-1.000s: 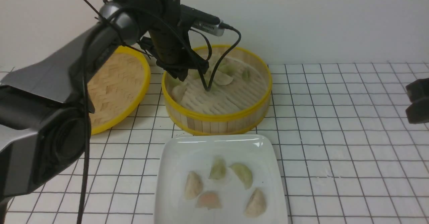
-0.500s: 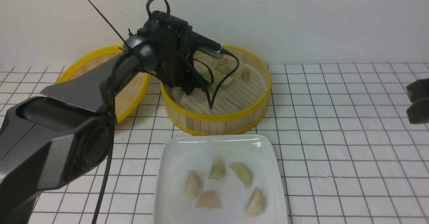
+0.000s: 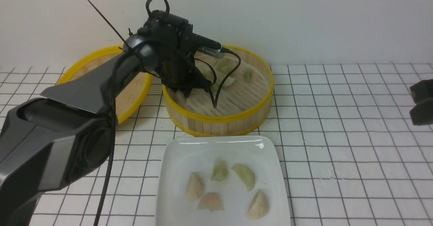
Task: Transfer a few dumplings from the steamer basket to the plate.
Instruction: Use the left arm to grab a dumpling from the steamer, then use the left arm to put the dumpling into the plate
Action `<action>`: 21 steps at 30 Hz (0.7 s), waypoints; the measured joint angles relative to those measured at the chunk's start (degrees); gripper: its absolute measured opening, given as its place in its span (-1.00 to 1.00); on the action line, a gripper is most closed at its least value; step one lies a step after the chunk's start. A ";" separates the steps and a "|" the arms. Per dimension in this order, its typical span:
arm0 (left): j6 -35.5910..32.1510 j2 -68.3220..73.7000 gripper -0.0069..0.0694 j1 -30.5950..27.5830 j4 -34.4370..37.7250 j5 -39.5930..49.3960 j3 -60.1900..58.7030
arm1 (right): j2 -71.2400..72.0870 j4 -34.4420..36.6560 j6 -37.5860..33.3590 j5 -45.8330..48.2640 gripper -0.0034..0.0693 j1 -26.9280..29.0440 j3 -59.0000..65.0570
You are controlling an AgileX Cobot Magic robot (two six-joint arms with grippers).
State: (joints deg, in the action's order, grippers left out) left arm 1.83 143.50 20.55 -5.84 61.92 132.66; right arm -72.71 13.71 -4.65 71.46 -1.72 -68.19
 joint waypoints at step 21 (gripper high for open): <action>-3.07 -25.13 -0.34 2.95 17.78 9.26 -6.84 | 0.00 2.98 0.06 0.06 -0.91 0.00 0.00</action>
State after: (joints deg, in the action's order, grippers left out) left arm -1.23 118.37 23.50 11.94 71.18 125.82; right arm -72.71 16.69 -4.59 71.53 -1.72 -68.19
